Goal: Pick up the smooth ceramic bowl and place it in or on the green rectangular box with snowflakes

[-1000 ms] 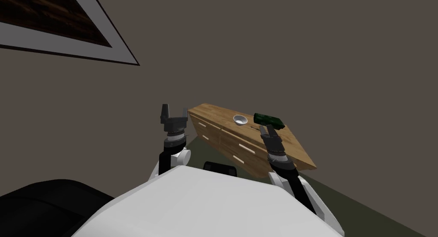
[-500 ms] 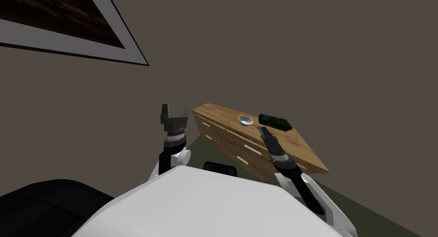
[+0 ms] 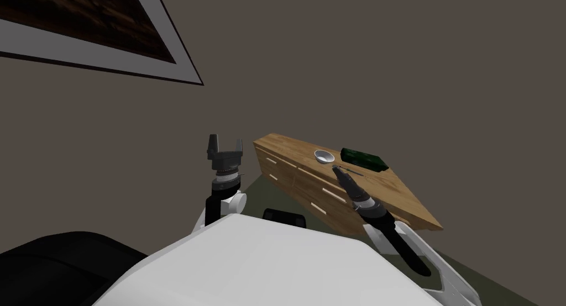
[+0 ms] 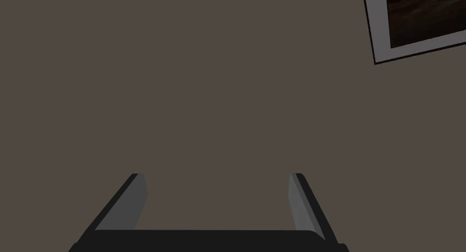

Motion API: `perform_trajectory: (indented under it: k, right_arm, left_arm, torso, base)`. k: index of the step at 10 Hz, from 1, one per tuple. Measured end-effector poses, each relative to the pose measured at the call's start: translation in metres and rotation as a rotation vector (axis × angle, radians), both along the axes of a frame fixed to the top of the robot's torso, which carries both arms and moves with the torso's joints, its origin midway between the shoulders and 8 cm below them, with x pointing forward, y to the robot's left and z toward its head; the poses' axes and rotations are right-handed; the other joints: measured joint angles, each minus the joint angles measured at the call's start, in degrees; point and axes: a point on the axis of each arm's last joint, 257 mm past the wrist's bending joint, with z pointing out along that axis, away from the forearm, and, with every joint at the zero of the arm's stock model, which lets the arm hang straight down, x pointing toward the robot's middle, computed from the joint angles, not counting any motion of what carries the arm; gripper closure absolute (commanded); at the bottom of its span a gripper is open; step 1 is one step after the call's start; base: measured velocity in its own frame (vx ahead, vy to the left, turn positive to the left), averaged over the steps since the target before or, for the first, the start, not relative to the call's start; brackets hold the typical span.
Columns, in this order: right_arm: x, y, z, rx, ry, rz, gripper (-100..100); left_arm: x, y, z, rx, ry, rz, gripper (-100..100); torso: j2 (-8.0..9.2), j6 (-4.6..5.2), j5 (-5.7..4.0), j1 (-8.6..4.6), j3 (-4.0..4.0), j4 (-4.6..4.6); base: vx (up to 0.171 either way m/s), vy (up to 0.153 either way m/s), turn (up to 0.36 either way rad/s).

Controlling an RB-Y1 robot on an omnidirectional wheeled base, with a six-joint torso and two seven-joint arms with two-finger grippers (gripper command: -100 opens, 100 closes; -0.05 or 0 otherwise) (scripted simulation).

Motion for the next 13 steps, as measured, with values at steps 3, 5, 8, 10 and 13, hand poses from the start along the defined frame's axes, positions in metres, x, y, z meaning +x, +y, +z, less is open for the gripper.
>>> perform_trajectory:
  k: [3,5,8,10,13]
  right_arm:
    - [0.003,-0.003,-0.017,-0.154,0.0,0.018,-100]
    - [0.005,-0.007,-0.029,-0.259,0.0,0.031,-100]
    - [0.006,-0.013,-0.043,-0.381,0.0,0.052,-100]
    - [0.007,-0.022,-0.053,-0.483,0.001,0.065,-100]
    - [0.011,-0.038,-0.07,-0.637,0.001,0.088,-100]
  left_arm:
    - [0.0,0.0,0.0,0.0,0.0,0.0,0]
    - [0.0,0.0,0.0,0.0,0.0,0.0,0]
    - [0.0,0.0,0.0,0.0,0.0,0.0,0]
    - [0.0,0.0,0.0,0.0,0.0,0.0,0]
    - [0.0,0.0,0.0,0.0,0.0,0.0,0]
  torso:
    - [-0.04,-0.03,0.02,0.15,-0.03,-0.01]
    - [-0.02,-0.03,0.04,0.26,-0.02,-0.01]
    - [0.0,-0.03,-0.02,-0.02,0.0,0.0]
    - [-0.11,-0.02,0.02,0.16,-0.06,-0.02]
    - [-0.02,0.01,0.02,0.06,-0.01,-0.01]
  base:
    - [0.006,0.097,0.062]
    - [0.001,0.125,0.066]
    - [0.003,0.056,0.052]
    - [0.03,0.109,0.061]
    - [0.011,0.089,0.078]
